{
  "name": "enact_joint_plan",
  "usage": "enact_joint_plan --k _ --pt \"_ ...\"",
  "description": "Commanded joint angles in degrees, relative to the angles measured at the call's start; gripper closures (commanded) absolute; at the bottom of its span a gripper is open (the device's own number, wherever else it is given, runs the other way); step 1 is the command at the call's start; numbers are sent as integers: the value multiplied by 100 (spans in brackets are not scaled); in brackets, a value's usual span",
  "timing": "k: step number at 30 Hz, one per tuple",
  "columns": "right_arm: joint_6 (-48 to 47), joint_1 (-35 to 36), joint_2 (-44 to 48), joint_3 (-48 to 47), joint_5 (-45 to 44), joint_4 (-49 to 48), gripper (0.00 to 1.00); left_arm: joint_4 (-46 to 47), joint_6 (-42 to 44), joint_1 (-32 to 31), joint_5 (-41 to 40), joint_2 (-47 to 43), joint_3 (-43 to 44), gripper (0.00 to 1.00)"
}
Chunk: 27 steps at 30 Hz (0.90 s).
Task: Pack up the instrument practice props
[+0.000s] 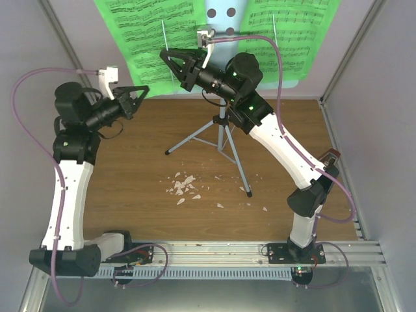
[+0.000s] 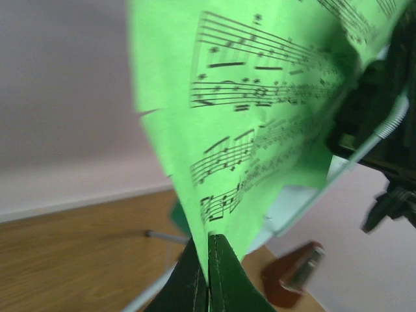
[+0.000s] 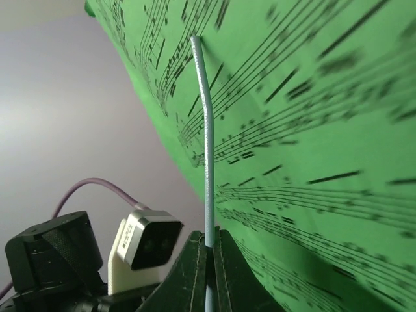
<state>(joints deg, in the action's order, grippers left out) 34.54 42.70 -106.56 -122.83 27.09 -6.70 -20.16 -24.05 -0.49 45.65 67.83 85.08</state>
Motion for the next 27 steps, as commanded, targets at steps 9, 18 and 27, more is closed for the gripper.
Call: enact_joint_plan --k 9,18,27 --pt "2 -16 100 180 -149 -180 100 -618 387 897 -2514 -1532 -748 100" --pt "230 -109 155 480 -160 -374 96 -689 65 1186 -2144 -2023 -2663 100" --pt "307 -184 319 726 -144 -533 66 -193 -714 1286 -1533 -2258 -4477 100"
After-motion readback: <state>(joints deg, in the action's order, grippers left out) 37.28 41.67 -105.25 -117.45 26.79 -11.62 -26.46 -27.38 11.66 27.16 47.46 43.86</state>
